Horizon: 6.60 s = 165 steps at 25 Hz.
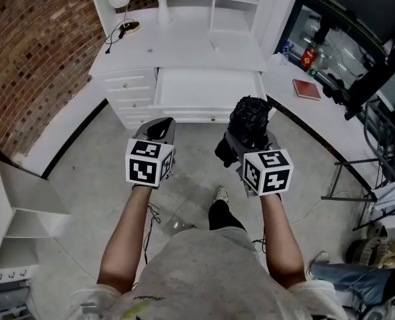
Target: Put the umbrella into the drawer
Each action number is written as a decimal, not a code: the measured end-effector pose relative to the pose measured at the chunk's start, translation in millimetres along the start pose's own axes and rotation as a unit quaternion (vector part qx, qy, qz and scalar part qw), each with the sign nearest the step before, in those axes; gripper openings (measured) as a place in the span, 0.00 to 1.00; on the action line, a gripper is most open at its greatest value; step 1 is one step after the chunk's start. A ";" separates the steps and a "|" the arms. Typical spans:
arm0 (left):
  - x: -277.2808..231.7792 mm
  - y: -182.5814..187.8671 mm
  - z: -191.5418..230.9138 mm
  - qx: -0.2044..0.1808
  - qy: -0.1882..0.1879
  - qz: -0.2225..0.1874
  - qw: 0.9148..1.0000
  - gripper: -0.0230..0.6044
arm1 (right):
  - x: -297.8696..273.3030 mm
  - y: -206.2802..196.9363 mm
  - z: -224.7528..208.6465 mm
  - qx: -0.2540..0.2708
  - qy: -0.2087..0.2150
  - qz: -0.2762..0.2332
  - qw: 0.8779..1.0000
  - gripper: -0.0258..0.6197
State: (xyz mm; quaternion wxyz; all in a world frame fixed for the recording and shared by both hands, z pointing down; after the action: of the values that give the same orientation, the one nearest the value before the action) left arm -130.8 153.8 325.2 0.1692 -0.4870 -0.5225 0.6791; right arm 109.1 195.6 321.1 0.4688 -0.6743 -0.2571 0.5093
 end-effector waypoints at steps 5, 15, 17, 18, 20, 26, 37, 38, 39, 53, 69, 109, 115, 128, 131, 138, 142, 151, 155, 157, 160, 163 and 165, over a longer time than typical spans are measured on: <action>-8.8 4.7 2.4 -0.004 -0.001 -0.003 1.000 0.03 | -8.4 3.4 -5.7 0.000 0.000 -0.005 1.000 0.43; -50.3 17.3 18.0 -0.001 0.006 -0.009 1.000 0.03 | -49.9 14.1 -29.9 0.014 0.010 -0.002 1.000 0.43; -63.5 22.8 22.7 0.001 0.009 -0.007 1.000 0.03 | -62.9 19.3 -39.9 0.016 0.013 -0.001 1.000 0.43; -70.4 25.4 25.6 0.002 0.011 -0.005 1.000 0.03 | -70.0 22.1 -45.2 0.015 0.014 0.000 1.000 0.43; -84.3 30.4 32.8 0.007 0.015 -0.001 1.000 0.03 | -84.9 28.2 -54.8 0.013 0.020 0.002 1.000 0.43; -131.6 53.6 52.8 0.019 0.023 0.009 1.000 0.03 | -129.6 52.2 -87.9 0.015 0.035 0.010 0.999 0.43; -217.1 90.2 73.6 0.034 0.031 0.032 0.998 0.03 | -199.6 91.0 -149.5 0.022 0.055 0.021 0.998 0.43; -223.8 93.3 73.7 0.035 0.031 0.034 0.998 0.03 | -204.7 93.3 -154.6 0.023 0.057 0.022 0.998 0.43; -230.5 95.5 74.2 0.035 0.032 0.035 0.998 0.03 | -209.7 95.3 -159.5 0.024 0.060 0.023 0.998 0.43; -305.3 103.6 90.4 0.056 0.051 0.064 0.995 0.03 | -278.8 104.4 -214.0 0.035 0.093 0.050 0.994 0.43; -349.2 110.4 103.3 0.069 0.075 0.088 0.991 0.03 | -329.1 100.0 -245.9 0.029 0.126 0.079 0.988 0.43; -322.2 21.8 148.9 0.134 0.090 0.106 0.981 0.03 | -397.7 61.8 -176.8 0.255 0.222 0.316 0.887 0.43; -314.2 7.5 160.6 0.132 0.095 0.109 0.981 0.03 | -414.2 43.3 -148.0 0.293 0.246 0.365 0.849 0.43; -321.3 -10.5 193.7 0.117 0.066 0.130 0.982 0.03 | -450.7 16.0 -112.0 0.317 0.255 0.454 0.793 0.43; -329.3 -9.9 202.1 0.108 0.057 0.135 0.983 0.03 | -460.7 9.9 -110.9 0.319 0.253 0.475 0.780 0.43; -348.9 -10.5 223.8 0.091 0.035 0.140 0.985 0.03 | -486.2 -1.8 -104.3 0.317 0.246 0.509 0.761 0.43; -356.3 -11.5 231.5 0.086 0.018 0.144 0.986 0.03 | -498.2 -9.3 -99.4 0.312 0.238 0.522 0.757 0.43; -373.7 -19.2 238.5 0.078 -0.015 0.158 0.984 0.03 | -518.3 -23.9 -90.3 0.297 0.219 0.534 0.761 0.43; -380.7 -24.4 233.0 0.081 -0.036 0.167 0.982 0.03 | -525.4 -29.9 -86.8 0.287 0.215 0.535 0.765 0.43; -382.6 -27.5 231.4 0.086 -0.041 0.169 0.981 0.03 | -528.5 -32.9 -86.5 0.283 0.216 0.535 0.766 0.43; -385.0 -30.8 229.9 0.092 -0.048 0.174 0.979 0.03 | -532.7 -36.9 -87.5 0.278 0.213 0.535 0.769 0.43; -387.8 -31.1 232.2 0.094 -0.050 0.174 0.979 0.03 | -537.6 -40.8 -89.2 0.271 0.210 0.535 0.772 0.43; -389.4 -33.6 234.3 0.094 -0.049 0.175 0.979 0.03 | -539.7 -44.1 -89.0 0.267 0.209 0.535 0.774 0.43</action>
State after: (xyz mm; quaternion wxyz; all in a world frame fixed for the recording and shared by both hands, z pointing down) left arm -154.2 -248.2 538.6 0.0670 -0.5186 -0.3711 0.7674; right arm 9.1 -263.4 604.9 0.3245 -0.6407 0.3954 0.5725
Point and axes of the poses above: the fingertips, and each gripper's own axes: x backward along the fingers, z to its left, y out of its top, the point moved 8 cm from there along x, backward along the fingers, and after that the axes turned 7 degrees about z, right-handed, at the moved point
